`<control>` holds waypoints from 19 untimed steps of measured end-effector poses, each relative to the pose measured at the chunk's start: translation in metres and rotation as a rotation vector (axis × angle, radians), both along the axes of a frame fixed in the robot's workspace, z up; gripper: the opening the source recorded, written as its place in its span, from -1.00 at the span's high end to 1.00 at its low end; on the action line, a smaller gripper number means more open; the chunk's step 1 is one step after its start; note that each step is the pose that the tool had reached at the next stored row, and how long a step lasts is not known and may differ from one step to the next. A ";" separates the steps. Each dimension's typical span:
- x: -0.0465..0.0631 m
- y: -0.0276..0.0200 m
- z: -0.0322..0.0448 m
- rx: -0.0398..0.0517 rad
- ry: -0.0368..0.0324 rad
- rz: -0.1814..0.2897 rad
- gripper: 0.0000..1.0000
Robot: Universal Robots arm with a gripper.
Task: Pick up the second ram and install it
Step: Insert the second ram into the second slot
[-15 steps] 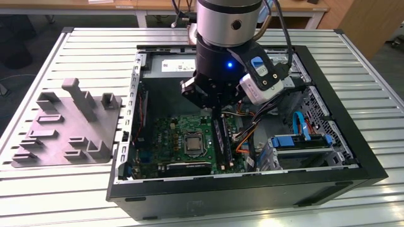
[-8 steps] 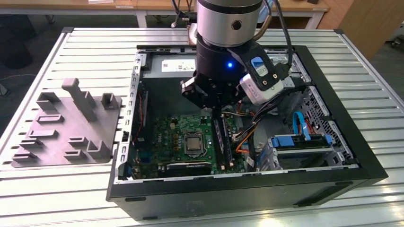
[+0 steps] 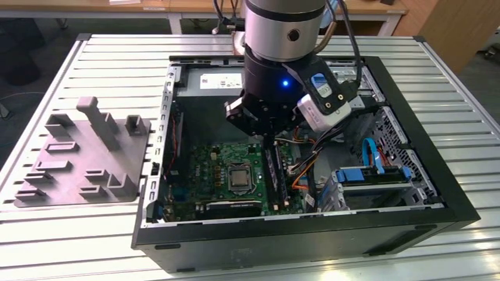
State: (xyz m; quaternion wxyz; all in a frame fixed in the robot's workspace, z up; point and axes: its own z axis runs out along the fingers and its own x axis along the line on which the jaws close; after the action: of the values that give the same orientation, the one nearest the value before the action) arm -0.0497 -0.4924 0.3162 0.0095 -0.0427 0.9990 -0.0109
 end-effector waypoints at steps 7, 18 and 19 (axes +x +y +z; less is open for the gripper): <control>0.014 0.0000 -0.0023 0.0003 -0.0001 0.000 0.74; 0.019 0.0000 -0.0041 0.0005 -0.0002 0.000 0.74; 0.019 0.0000 -0.0051 0.0004 -0.0001 0.000 0.74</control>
State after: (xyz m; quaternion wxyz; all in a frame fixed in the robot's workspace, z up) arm -0.0305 -0.4924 0.3111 0.0096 -0.0427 0.9990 -0.0107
